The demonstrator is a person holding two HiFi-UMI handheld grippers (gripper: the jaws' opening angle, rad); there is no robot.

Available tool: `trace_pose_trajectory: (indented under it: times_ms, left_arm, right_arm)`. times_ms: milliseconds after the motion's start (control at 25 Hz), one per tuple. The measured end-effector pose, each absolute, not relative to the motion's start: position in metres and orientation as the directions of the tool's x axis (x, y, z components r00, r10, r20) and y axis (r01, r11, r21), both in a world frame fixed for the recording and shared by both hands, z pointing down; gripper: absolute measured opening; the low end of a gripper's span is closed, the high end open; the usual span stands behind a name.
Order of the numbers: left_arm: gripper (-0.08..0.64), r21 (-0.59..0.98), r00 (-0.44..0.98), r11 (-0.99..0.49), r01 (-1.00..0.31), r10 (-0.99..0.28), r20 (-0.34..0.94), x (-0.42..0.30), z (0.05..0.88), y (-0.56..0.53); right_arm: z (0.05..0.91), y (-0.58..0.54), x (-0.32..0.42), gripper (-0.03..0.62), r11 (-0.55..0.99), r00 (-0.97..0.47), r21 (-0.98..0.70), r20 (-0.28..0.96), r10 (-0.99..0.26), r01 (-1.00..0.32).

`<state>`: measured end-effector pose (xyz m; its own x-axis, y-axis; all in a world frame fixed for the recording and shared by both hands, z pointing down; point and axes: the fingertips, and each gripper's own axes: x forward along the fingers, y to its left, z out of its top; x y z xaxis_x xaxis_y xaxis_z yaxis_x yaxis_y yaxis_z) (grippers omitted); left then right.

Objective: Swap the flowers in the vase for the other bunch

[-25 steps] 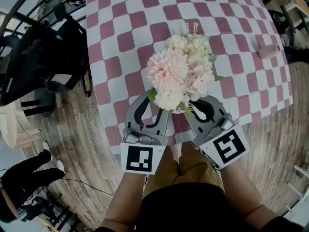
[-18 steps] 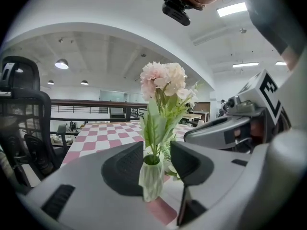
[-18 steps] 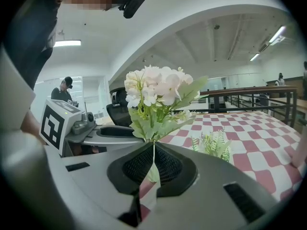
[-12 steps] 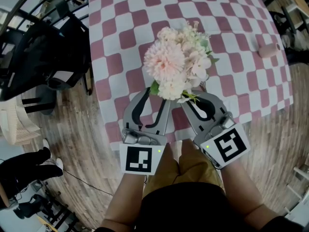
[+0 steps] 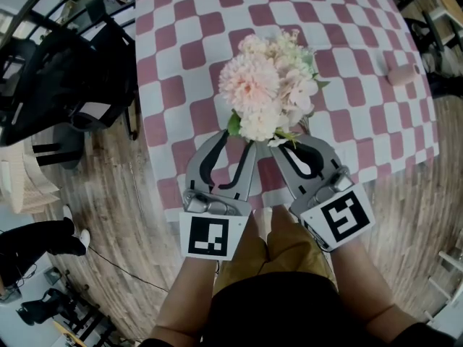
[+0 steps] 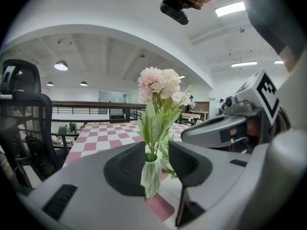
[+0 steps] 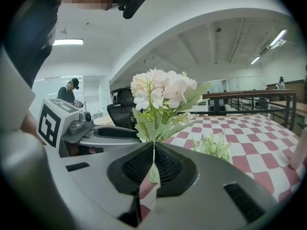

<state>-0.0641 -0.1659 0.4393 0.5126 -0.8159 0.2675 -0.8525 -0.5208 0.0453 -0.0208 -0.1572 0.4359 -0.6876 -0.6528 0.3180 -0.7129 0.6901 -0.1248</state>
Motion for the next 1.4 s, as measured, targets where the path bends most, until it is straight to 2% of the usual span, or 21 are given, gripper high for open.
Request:
trace_pose_trajectory:
  times_ms: [80,120,200,1160,1400]
  left_arm:
    - [0.110,0.037,0.508,-0.518,-0.854,-0.818,0.270,-0.066,0.439,-0.165]
    - [0.042,0.034,0.505,-0.517,-0.856,-0.819,0.270,-0.066,0.439,-0.165]
    - [0.014,0.032,0.509,-0.520,-0.853,-0.818,0.269,-0.065,0.439,-0.165]
    - [0.009,-0.007,0.543,-0.566,-0.824,-0.795,0.271,-0.061,0.427,-0.153]
    - [0.008,-0.152,0.563,-0.613,-0.775,-0.780,0.273,-0.057,0.415,-0.151]
  right_arm:
    - [0.435,-0.158,-0.019,0.035,0.681,-0.680,-0.125,0.316,-0.662,-0.721]
    - [0.436,-0.158,-0.019,0.035,0.678,-0.677,-0.126,0.316,-0.665,-0.724]
    - [0.437,-0.158,-0.018,0.035,0.679,-0.676,-0.124,0.320,-0.663,-0.724]
    - [0.430,-0.150,-0.021,0.035,0.693,-0.689,-0.115,0.312,-0.655,-0.711]
    - [0.421,-0.148,-0.018,0.035,0.684,-0.678,-0.103,0.306,-0.668,-0.722]
